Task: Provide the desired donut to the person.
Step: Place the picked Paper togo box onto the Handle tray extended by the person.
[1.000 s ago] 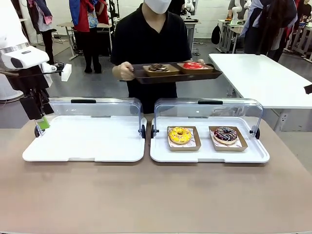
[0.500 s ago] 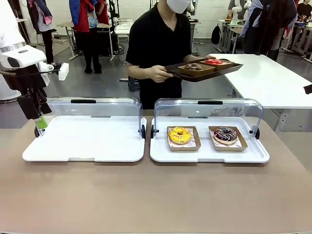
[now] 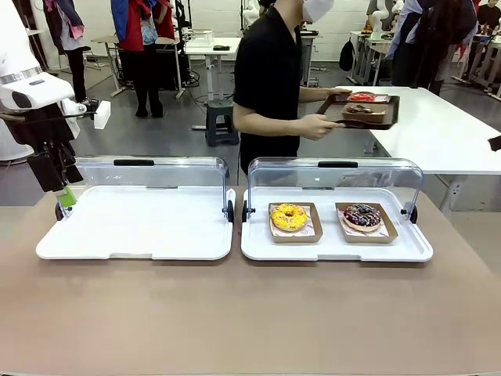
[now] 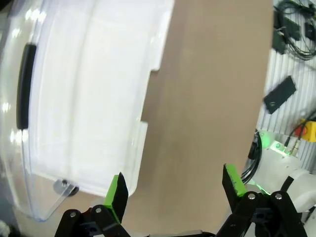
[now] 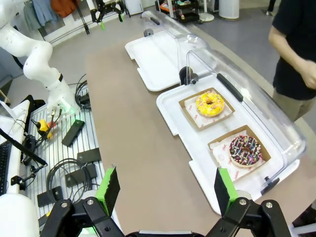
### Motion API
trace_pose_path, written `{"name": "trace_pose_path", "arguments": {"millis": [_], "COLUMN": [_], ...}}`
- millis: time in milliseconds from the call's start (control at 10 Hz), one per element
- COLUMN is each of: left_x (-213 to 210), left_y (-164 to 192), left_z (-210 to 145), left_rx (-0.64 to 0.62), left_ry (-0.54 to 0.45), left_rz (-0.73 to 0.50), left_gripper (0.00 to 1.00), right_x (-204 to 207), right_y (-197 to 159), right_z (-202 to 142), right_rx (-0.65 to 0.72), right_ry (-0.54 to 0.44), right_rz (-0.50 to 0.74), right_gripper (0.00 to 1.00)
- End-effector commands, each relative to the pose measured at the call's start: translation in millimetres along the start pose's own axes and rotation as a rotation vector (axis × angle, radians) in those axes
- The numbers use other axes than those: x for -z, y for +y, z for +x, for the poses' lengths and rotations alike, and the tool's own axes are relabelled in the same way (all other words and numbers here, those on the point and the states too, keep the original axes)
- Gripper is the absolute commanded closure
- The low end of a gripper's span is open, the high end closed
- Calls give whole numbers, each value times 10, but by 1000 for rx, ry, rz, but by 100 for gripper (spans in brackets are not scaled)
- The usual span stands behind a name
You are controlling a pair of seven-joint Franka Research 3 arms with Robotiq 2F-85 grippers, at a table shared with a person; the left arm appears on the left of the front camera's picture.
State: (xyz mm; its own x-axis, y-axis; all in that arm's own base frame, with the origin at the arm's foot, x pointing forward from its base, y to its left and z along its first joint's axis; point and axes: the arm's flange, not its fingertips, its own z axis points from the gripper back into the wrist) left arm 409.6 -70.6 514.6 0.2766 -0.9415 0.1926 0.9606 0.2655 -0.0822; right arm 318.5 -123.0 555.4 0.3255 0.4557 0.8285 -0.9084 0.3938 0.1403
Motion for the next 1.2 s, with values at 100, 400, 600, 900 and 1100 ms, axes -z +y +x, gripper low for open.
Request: {"name": "trace_pose_path", "arguments": {"millis": [100,400,600,900,1100], "left_x": [-20,76,-95,-366,-424], "left_y": [687,746,629,386,381], "left_z": [-1008,-2025,-2529,-2921,-2954], "left_rx": [35,35,-10,-71,-63], "left_ry": [-408,-874,-1086,-1117,-1076], "left_rz": [-240,-207,-59,157,189], "left_gripper": [0,0,0,0,0], "right_x": [8,8,8,8,8], "right_y": [-11,-11,-11,-11,-11], "right_z": [10,10,10,10,10], "right_rx": [-9,-9,-9,-9,-9], "right_ry": [-20,-20,-20,-20,-20], "right_rz": [8,8,8,8,8], "right_gripper": [0,0,0,0,0]}}
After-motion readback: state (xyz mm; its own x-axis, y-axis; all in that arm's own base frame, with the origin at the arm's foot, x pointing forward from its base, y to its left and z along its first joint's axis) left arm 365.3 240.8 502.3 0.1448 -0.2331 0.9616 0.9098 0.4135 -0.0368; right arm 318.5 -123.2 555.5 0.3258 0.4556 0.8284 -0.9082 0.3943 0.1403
